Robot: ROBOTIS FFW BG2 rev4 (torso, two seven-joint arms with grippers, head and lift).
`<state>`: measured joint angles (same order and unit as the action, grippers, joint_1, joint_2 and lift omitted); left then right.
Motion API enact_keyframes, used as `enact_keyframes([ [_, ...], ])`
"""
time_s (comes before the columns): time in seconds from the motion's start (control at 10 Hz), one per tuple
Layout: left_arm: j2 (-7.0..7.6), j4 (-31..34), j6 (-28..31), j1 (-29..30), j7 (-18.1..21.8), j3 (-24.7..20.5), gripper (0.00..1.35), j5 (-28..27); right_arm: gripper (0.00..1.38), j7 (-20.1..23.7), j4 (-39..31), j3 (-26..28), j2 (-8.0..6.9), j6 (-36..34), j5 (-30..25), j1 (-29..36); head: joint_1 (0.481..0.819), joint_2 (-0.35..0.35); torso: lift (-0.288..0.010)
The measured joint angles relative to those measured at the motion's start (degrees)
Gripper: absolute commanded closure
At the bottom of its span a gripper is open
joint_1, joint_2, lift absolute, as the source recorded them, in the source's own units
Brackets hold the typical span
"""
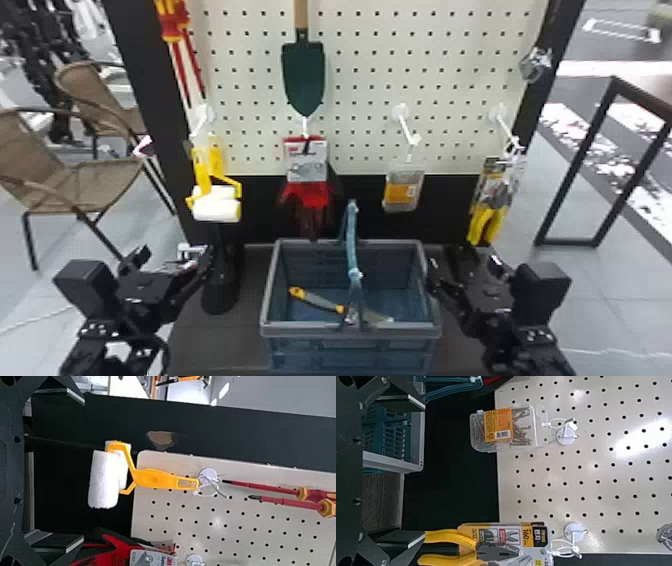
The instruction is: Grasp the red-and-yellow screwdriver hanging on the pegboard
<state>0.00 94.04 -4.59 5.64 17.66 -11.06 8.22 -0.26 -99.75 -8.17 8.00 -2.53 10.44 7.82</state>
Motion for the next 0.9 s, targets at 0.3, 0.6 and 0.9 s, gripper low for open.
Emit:
enact_keyframes([
  [0.3, 0.00, 0.00, 0.06, 0.07, 0.00, 0.08, 0.10, -0.12, 0.17, 0.00, 0.00, 0.00, 0.00, 0.07, 0.02, 0.00, 0.549, 0.000, -0.100],
  [0.6, 0.00, 0.00, 0.26, 0.07, 0.00, 0.26, 0.10, -0.13, 0.17, 0.00, 0.00, 0.00, 0.00, 0.07, 0.01, 0.08, 0.549, 0.000, -0.100],
  [0.9, 0.14, 2.39, 2.23, -0.52, 0.00, -0.22, 0.09, 0.46, 0.17, 0.00, -0.13, 0.00, 0.00, 0.15, 0.01, 0.17, 0.549, 0.000, -0.100],
])
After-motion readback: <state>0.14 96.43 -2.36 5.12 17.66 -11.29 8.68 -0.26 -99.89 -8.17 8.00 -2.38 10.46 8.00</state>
